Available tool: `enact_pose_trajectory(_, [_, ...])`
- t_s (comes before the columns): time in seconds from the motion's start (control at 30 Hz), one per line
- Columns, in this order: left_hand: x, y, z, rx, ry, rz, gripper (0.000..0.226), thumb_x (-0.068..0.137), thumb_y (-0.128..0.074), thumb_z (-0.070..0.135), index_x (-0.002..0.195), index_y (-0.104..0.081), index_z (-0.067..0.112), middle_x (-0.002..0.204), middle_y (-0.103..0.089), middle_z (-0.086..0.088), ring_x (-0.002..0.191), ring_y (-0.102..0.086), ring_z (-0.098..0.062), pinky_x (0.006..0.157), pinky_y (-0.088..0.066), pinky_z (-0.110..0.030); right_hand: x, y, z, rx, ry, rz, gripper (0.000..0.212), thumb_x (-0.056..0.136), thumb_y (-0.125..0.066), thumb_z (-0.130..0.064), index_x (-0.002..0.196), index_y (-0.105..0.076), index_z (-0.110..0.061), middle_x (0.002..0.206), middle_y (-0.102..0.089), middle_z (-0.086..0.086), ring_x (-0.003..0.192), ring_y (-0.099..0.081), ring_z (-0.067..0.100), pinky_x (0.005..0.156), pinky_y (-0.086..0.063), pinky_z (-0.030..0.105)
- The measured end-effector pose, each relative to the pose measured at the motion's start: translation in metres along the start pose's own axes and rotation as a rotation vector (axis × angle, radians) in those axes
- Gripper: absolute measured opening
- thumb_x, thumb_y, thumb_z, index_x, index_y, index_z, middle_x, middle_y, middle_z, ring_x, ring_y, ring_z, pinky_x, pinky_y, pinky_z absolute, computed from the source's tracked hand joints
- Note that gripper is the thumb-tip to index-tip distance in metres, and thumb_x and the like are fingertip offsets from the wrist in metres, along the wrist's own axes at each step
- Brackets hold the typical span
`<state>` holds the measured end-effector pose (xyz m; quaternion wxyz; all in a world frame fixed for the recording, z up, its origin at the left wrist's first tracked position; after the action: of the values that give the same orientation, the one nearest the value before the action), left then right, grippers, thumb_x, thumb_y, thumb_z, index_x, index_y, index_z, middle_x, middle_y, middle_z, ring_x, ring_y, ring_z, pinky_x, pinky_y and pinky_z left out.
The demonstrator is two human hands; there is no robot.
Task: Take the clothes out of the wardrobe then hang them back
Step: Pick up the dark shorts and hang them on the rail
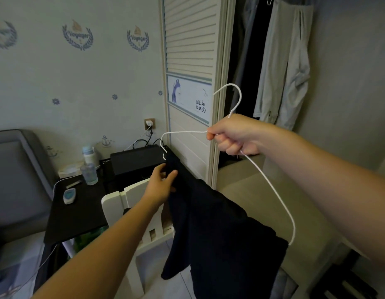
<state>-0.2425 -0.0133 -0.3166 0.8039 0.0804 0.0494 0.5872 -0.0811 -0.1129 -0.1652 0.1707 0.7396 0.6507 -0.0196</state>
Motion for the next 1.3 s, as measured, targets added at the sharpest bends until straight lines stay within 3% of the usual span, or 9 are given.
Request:
enact_pose_trajectory(0.17, [0.004, 0.028, 0.019, 0.063, -0.125, 0.198, 0.022, 0.097, -0.061, 0.027, 0.088, -0.065, 0.007, 0.079, -0.065, -0.015, 0.066, -0.060, -0.017, 0.062, -0.049, -0.033, -0.013, 0.017, 0.005, -0.095, -0.004, 0.003, 0.019, 0.101, -0.042, -0.011, 0.085, -0.052, -0.007, 0.052, -0.028, -0.005, 0.040, -0.020, 0.005, 0.031, -0.014, 0.015])
enact_pose_trajectory(0.33, [0.014, 0.023, 0.024, 0.074, -0.110, 0.226, 0.019, 0.095, -0.064, 0.027, 0.086, -0.066, 0.011, 0.075, -0.066, -0.007, 0.067, -0.063, -0.018, 0.066, -0.051, -0.035, -0.020, 0.034, 0.019, -0.066, -0.016, 0.039, 0.019, 0.101, -0.042, -0.011, 0.088, -0.054, -0.005, 0.048, -0.029, -0.005, 0.038, -0.020, 0.004, 0.031, -0.013, 0.014])
enact_pose_trajectory(0.4, [0.019, 0.011, 0.023, 0.103, -0.095, 0.169, 0.012, 0.093, -0.067, 0.024, 0.099, -0.068, 0.014, 0.091, -0.070, -0.003, 0.081, -0.067, -0.019, 0.078, -0.056, -0.039, -0.021, 0.044, 0.024, -0.001, -0.018, 0.063, 0.018, 0.102, -0.045, -0.014, 0.095, -0.057, -0.002, 0.050, -0.028, -0.006, 0.038, -0.021, 0.004, 0.031, -0.014, 0.014])
enact_pose_trajectory(0.5, [0.023, -0.004, 0.023, 0.142, -0.080, 0.099, 0.037, 0.091, -0.071, 0.025, 0.125, -0.058, 0.018, 0.116, -0.063, -0.001, 0.103, -0.064, -0.024, 0.095, -0.053, -0.044, -0.023, 0.055, 0.034, 0.199, -0.043, 0.055, 0.013, 0.099, -0.052, -0.013, 0.101, -0.057, -0.001, 0.055, -0.034, -0.003, 0.041, -0.030, 0.004, 0.032, -0.027, 0.013])
enact_pose_trajectory(0.63, [0.020, -0.033, 0.052, 0.126, -0.148, 0.005, 0.008, 0.096, -0.063, 0.026, 0.102, -0.066, 0.020, 0.102, -0.069, -0.002, 0.089, -0.066, -0.019, 0.078, -0.053, -0.034, -0.026, 0.068, 0.029, 0.527, 0.004, 0.022, 0.013, 0.093, -0.048, -0.006, 0.106, -0.052, -0.004, 0.078, -0.057, 0.013, 0.067, -0.061, 0.020, 0.066, -0.059, 0.034])
enact_pose_trajectory(0.8, [0.005, -0.082, 0.105, 0.042, -0.183, -0.308, 0.025, 0.101, -0.052, 0.034, 0.110, -0.068, 0.017, 0.105, -0.073, -0.002, 0.084, -0.069, -0.013, 0.076, -0.056, -0.029, -0.014, 0.094, 0.016, 0.726, 0.056, 0.029, 0.050, 0.085, -0.044, -0.014, 0.134, -0.045, -0.009, 0.124, -0.057, 0.031, 0.111, -0.062, 0.044, 0.089, -0.046, 0.069])
enact_pose_trajectory(0.97, [0.004, -0.113, 0.151, 0.083, -0.191, -0.550, 0.045, 0.102, -0.037, 0.048, 0.122, -0.064, 0.017, 0.113, -0.072, -0.002, 0.102, -0.069, -0.022, 0.092, -0.052, -0.040, 0.013, 0.118, -0.008, 0.786, 0.171, 0.034, 0.079, 0.078, -0.048, -0.024, 0.153, -0.025, -0.025, 0.147, -0.036, 0.029, 0.134, -0.040, 0.044, 0.093, -0.034, 0.078])
enact_pose_trajectory(1.1, [0.011, -0.145, 0.177, 0.041, -0.163, -0.812, 0.067, 0.090, -0.035, 0.061, 0.124, -0.063, 0.011, 0.115, -0.072, -0.008, 0.109, -0.066, -0.031, 0.091, -0.050, -0.039, 0.028, 0.148, -0.029, 0.744, 0.257, 0.111, 0.072, 0.086, -0.041, -0.032, 0.155, -0.020, -0.028, 0.155, -0.027, 0.022, 0.143, -0.026, 0.040, 0.101, -0.020, 0.079])
enact_pose_trajectory(1.3, [0.063, -0.168, 0.240, 0.081, -0.376, -0.800, 0.027, 0.104, -0.045, 0.035, 0.105, -0.060, 0.012, 0.098, -0.075, -0.008, 0.087, -0.071, -0.021, 0.082, -0.051, -0.037, 0.035, 0.211, -0.078, 0.634, 0.375, 0.272, 0.066, 0.089, -0.035, -0.040, 0.153, -0.024, -0.030, 0.150, -0.034, 0.017, 0.143, -0.027, 0.032, 0.103, -0.012, 0.079])
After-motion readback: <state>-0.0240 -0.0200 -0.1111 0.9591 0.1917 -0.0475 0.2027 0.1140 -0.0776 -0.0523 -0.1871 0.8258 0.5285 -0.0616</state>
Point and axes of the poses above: each hand's wrist, its own x-axis towards the middle knuckle, its own y-axis out of the back of the hand, z = x × y, the point moved 10 cm from there along x, towards the middle knuckle
